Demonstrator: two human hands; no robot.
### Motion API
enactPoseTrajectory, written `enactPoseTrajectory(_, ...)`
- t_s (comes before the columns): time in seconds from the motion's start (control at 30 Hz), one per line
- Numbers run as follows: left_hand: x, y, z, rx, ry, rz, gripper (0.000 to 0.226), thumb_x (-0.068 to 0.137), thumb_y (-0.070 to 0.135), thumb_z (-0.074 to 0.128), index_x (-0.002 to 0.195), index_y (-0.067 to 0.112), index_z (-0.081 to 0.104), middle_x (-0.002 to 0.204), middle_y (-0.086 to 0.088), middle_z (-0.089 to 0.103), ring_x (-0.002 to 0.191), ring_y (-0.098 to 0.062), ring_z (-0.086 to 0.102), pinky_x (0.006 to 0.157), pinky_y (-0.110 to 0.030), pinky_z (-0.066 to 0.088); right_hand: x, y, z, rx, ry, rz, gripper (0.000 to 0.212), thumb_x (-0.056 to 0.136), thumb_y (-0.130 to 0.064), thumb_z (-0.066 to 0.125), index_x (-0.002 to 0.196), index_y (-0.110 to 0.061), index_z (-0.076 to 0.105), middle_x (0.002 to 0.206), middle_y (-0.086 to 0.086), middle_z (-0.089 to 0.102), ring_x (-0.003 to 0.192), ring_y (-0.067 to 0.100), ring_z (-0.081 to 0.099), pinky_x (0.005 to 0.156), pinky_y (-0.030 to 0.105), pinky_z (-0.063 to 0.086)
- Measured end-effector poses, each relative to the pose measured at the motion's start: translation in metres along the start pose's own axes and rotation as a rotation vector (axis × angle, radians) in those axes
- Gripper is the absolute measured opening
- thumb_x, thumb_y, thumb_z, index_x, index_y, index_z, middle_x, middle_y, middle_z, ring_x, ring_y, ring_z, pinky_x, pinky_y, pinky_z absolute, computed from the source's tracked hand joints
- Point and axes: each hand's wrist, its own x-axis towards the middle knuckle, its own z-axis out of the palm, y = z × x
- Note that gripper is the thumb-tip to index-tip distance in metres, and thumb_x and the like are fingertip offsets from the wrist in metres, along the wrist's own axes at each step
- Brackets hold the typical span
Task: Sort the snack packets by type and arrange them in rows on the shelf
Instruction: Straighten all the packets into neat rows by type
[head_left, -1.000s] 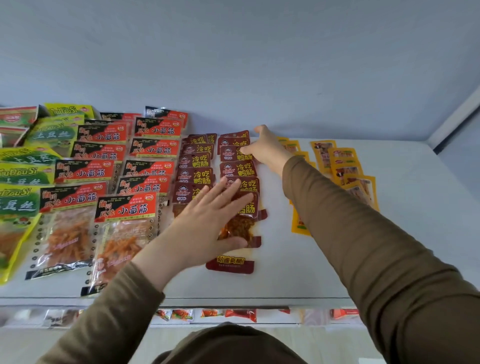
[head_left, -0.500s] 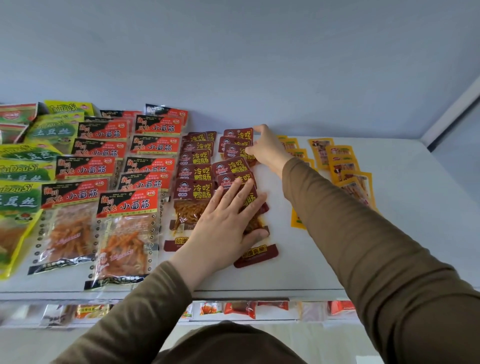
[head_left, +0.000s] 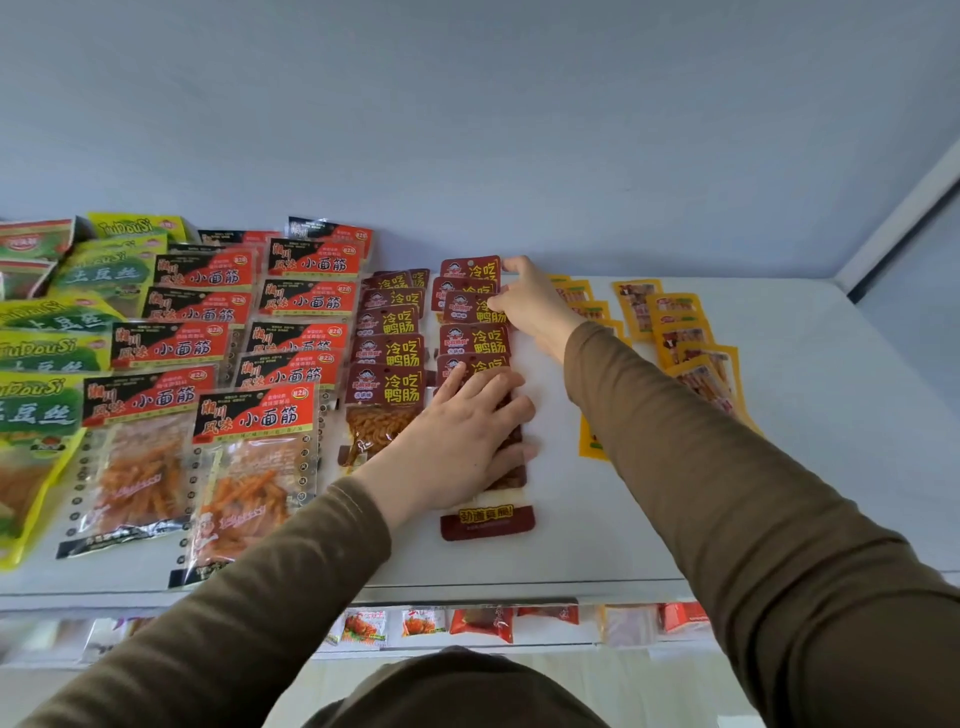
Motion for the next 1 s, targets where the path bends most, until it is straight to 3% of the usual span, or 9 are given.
enactPoseTrajectory(0.07,0.001,-0.001,0.0,-0.003,-0.015,0.01,0.046,0.106,0.055,0.031,0.136,0.025,0.047,0.153,-0.002,0.037,0.148,-0.023,0.027,0.126,-0.054,0.014,0.0,0.0,-0.001,0.014,0.002,0.004,0.051,0.097,-0.008,0.063,0.143,-0.015,0.043,0.116,0.007,0.064,0.101,0.02,0.064,0.069,0.027,0.052)
enactPoseTrajectory(0.3,-0.003,-0.004,0.003,-0.021,-0.005,0.015,0.044,0.106,0.055,0.031,0.136,0.027,0.046,0.153,0.0,0.037,0.147,-0.022,0.027,0.127,-0.053,0.011,0.002,0.002,-0.001,-0.015,-0.006,0.02,0.05,0.097,-0.013,0.065,0.142,-0.016,0.044,0.12,0.008,0.064,0.104,0.021,0.065,0.07,0.028,0.052)
enactPoseTrajectory(0.4,-0.004,-0.005,0.002,-0.056,0.026,0.015,0.044,0.106,0.055,0.032,0.138,0.028,0.046,0.158,0.0,0.034,0.152,-0.022,0.02,0.128,-0.053,0.008,0.003,0.002,-0.003,-0.008,-0.019,0.051,0.052,0.096,-0.018,0.066,0.143,-0.015,0.043,0.125,0.008,0.063,0.11,0.023,0.064,0.087,0.039,0.057)
enactPoseTrajectory(0.47,-0.005,-0.007,0.001,-0.072,0.021,-0.005,0.047,0.107,0.055,0.03,0.144,0.03,0.043,0.165,0.0,0.026,0.157,-0.022,0.009,0.128,-0.053,0.004,0.003,0.001,-0.002,0.053,-0.028,0.082,0.043,0.097,-0.021,0.066,0.136,-0.015,0.048,0.124,0.007,0.065,0.108,0.023,0.066,0.092,0.044,0.057)
enactPoseTrajectory(0.57,-0.005,-0.007,-0.002,-0.076,0.012,-0.037,0.052,0.107,0.057,0.026,0.153,0.033,0.035,0.169,0.002,0.02,0.158,-0.02,0.003,0.128,-0.053,0.001,0.003,-0.002,0.0,0.149,-0.039,0.086,0.012,0.098,-0.024,0.065,0.106,-0.018,0.058,0.11,0.005,0.07,0.1,0.022,0.069,0.084,0.038,0.059)
enactPoseTrajectory(0.63,-0.001,-0.008,-0.009,-0.118,0.102,-0.096,0.054,0.108,0.055,0.029,0.154,0.029,0.034,0.166,0.0,0.027,0.156,-0.021,0.014,0.128,-0.052,0.01,0.003,-0.003,0.001,0.212,-0.032,0.078,0.007,0.098,-0.025,0.065,0.094,-0.022,0.06,0.104,0.003,0.072,0.099,0.023,0.071,0.079,0.036,0.06)
enactPoseTrajectory(0.77,0.023,-0.039,-0.035,-0.169,0.255,-0.441,0.044,0.106,0.032,0.044,0.146,0.013,0.042,0.146,-0.007,0.05,0.136,-0.027,0.044,0.114,-0.043,0.036,0.007,-0.003,0.0,0.224,0.055,0.095,0.014,0.104,-0.024,0.049,0.095,-0.017,0.057,0.102,0.005,0.067,0.103,0.024,0.067,0.095,0.049,0.056)
enactPoseTrajectory(0.9,0.061,-0.084,-0.056,-0.312,0.203,-0.68,0.035,0.102,0.012,0.05,0.136,0.005,0.046,0.129,-0.014,0.057,0.111,-0.027,0.055,0.093,-0.036,0.046,0.007,0.0,0.0,0.243,0.114,0.136,0.014,0.105,-0.017,0.042,0.112,-0.016,0.054,0.113,0.009,0.067,0.099,0.021,0.069,0.088,0.044,0.06)
enactPoseTrajectory(1.0,0.082,-0.104,-0.058,-0.33,0.118,-0.732,0.039,0.103,0.011,0.047,0.141,0.003,0.045,0.133,-0.016,0.059,0.114,-0.029,0.059,0.088,-0.034,0.048,0.002,0.003,0.005,0.227,0.099,0.11,0.013,0.101,-0.014,0.05,0.113,-0.017,0.054,0.109,0.006,0.066,0.097,0.021,0.069,0.081,0.038,0.061)
